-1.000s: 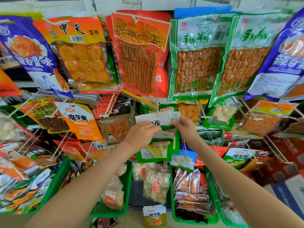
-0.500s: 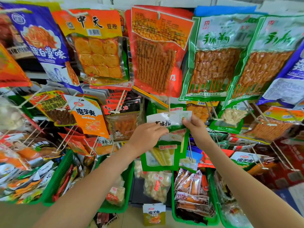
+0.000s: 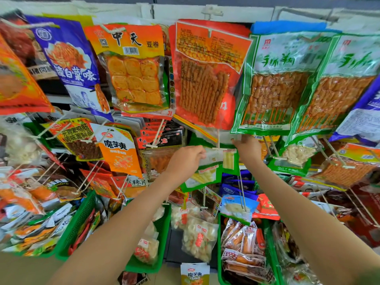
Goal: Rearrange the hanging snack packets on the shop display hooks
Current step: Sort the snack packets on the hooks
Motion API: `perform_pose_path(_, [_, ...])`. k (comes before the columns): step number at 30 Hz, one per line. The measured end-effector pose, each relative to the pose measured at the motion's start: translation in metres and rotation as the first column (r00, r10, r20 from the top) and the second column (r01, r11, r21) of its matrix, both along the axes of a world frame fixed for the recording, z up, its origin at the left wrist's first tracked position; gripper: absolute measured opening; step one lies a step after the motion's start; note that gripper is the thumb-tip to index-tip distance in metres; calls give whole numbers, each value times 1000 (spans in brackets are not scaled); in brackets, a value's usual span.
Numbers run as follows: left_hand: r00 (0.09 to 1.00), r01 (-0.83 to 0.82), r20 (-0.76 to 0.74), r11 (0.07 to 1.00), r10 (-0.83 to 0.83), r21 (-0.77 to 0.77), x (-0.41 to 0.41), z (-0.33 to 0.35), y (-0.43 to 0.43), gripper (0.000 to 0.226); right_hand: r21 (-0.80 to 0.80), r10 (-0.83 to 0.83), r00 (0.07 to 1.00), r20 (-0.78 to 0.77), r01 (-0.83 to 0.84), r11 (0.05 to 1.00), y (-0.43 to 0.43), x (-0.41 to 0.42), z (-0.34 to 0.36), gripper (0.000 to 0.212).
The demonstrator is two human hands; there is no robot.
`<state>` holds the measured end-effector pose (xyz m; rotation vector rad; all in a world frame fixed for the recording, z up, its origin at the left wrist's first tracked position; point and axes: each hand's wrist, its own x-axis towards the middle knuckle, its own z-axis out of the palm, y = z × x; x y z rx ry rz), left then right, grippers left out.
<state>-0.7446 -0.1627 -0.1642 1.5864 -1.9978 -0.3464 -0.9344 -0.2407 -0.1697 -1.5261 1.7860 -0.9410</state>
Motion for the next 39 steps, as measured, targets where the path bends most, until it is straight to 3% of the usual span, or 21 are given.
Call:
perform_pose_path(4, [998, 47, 42, 998, -49, 43, -5, 11, 0, 24, -101, -28, 996, 85, 36, 994, 14, 0, -5, 27])
perform_pose_path(6, [997, 48, 59, 998, -51, 41, -8, 14, -1, 22, -38, 153, 961, 230, -149, 988, 37, -1, -4, 23])
perform_pose_path(9, [998, 24, 56, 999, -27, 47, -17, 19, -4, 16, 22, 435, 788, 436, -492, 870, 59, -6, 1, 27])
perform_pose_path(12, [995, 6, 100, 999, -9, 32, -26, 23, -8, 11, -23, 518, 716, 468, -577, 817, 60, -10, 4, 33])
perform_pose_path(17, [997, 10, 72, 999, -13, 34, -28, 24, -10, 13, -49, 446, 841, 306, -454, 890, 51, -4, 3, 12])
perform_pose_path(20, [997, 32, 63, 999, -34, 17, -27, 23, -11, 17, -60, 323, 866, 382, -326, 944, 48, -2, 0, 6])
perform_pose_path(24, [992, 35, 116, 998, -40, 43, -16, 20, -15, 23, -36, 207, 831, 517, -221, 975, 49, -9, 3, 9])
perform_pose_path(27, [999, 25, 32, 999, -27, 48, -15, 16, -15, 18, 0, 199, 828, 524, -234, 972, 46, -13, 3, 12])
perform_pose_path(31, [999, -25, -40, 997, 28, 78, -16, 11, -16, 18, -26, 241, 878, 414, -253, 967, 45, -11, 8, 7])
perform_pose_path(39, [1000, 8, -19, 989, -6, 145, -14, 7, -15, 17, -16, 240, 914, 327, -249, 969, 52, -7, 6, 4])
